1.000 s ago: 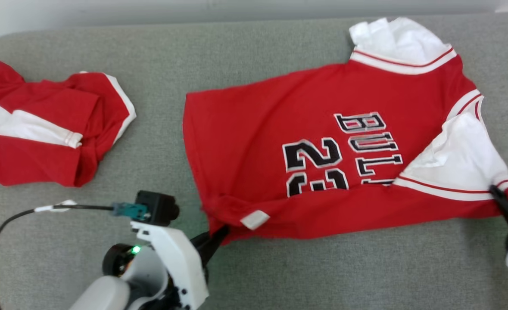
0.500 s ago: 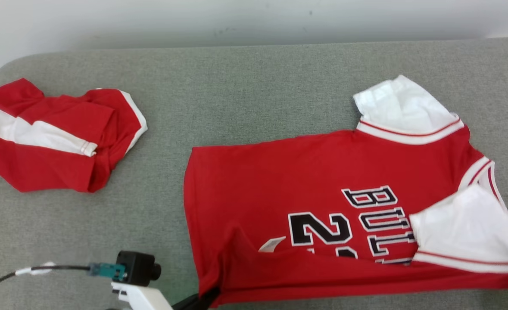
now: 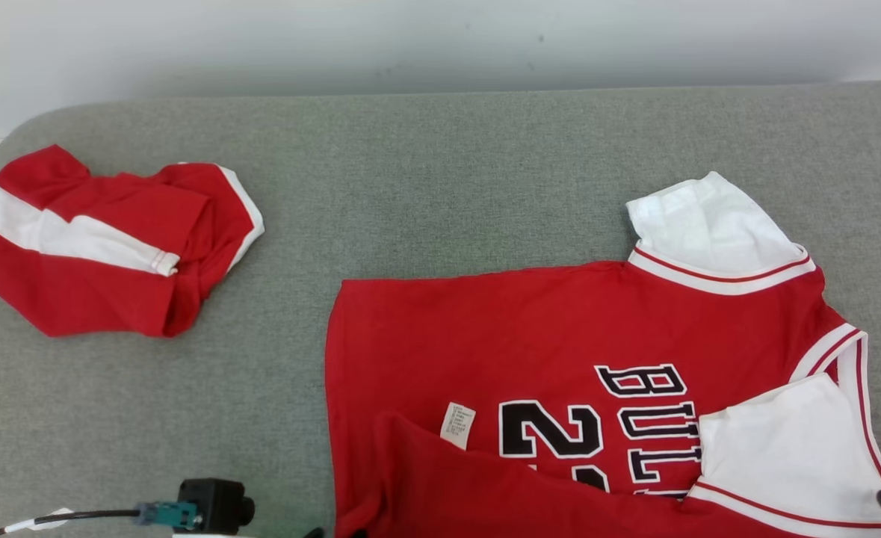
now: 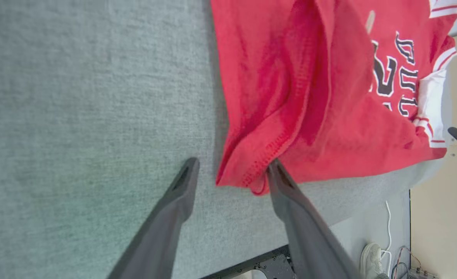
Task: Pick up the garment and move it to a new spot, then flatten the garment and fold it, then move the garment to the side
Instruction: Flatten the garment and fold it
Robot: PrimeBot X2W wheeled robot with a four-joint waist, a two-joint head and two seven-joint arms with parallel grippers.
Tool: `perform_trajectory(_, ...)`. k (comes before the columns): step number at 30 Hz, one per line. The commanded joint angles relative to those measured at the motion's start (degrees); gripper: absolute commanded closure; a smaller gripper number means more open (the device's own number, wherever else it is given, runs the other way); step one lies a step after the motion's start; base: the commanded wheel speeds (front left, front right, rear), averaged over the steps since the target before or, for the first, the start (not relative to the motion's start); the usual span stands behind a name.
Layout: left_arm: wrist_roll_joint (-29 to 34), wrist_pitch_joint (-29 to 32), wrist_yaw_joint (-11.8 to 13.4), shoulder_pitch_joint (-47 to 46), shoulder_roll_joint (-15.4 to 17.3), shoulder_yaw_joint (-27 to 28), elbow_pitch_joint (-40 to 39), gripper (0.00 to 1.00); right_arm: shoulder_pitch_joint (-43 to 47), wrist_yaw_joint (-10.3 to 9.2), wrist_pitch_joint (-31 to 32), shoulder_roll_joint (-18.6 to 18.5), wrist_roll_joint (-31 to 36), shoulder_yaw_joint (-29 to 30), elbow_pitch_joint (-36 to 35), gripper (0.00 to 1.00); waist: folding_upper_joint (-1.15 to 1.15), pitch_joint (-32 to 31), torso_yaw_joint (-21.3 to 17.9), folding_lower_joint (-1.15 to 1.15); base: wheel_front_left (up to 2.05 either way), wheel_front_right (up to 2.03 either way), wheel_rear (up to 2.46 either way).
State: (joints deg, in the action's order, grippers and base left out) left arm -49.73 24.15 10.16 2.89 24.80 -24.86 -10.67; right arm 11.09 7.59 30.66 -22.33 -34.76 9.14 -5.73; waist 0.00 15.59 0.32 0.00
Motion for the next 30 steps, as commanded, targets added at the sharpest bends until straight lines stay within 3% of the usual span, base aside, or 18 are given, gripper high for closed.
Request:
perform_trajectory(1,1.6,0.0,0.7,0.9,1.2,0.3,-0.9,0.0,0.1,-0.19,-0.1,-1.5,0.3,0.8,-1.1,0.0,0.0,-0.2,0.1,0.0,0.0,0.0,0.0)
perform_trajectory(8,4.5,0.0,2.8,-1.9,3.8,2.0,-6.4,0.0,-6.1,-0.17,1.3,-4.5,-1.6,3.5,-6.4,0.0,0.0,1.3,0.3,0.0,0.0,0.0,0.0)
perform_trajectory(11,6.5,0.9,3.3,-8.6,3.3,2.3,-7.6,0.0,-14.8,-0.17,3.8,-5.9,-1.0,1.8,-7.5,0.0,0.0,4.0,1.3,0.0,0.0,0.0,0.0)
perform_trajectory(18,10.7,1.9,2.2,-23.2,-1.5,-1.4,-0.3,0.0,-29.8,-0.17,7.6,-5.4,2.0,-4.2,-2.5,0.0,0.0,8.9,4.1,0.0,0.0,0.0,0.0)
perform_trajectory(19,11.3,1.8,1.7,-27.4,-3.8,-2.6,3.5,0.0,-34.1,-0.16,8.2,-4.7,3.3,-6.1,0.4,0.0,0.0,10.2,4.9,0.0,0.0,0.0,0.0)
perform_trajectory(30,13.3,-0.3,-1.1,-37.3,-9.6,-6.0,18.0,0.0,-49.2,-0.16,7.3,-1.4,11.0,-11.4,15.1,0.0,0.0,13.4,6.4,0.0,0.0,0.0,0.0)
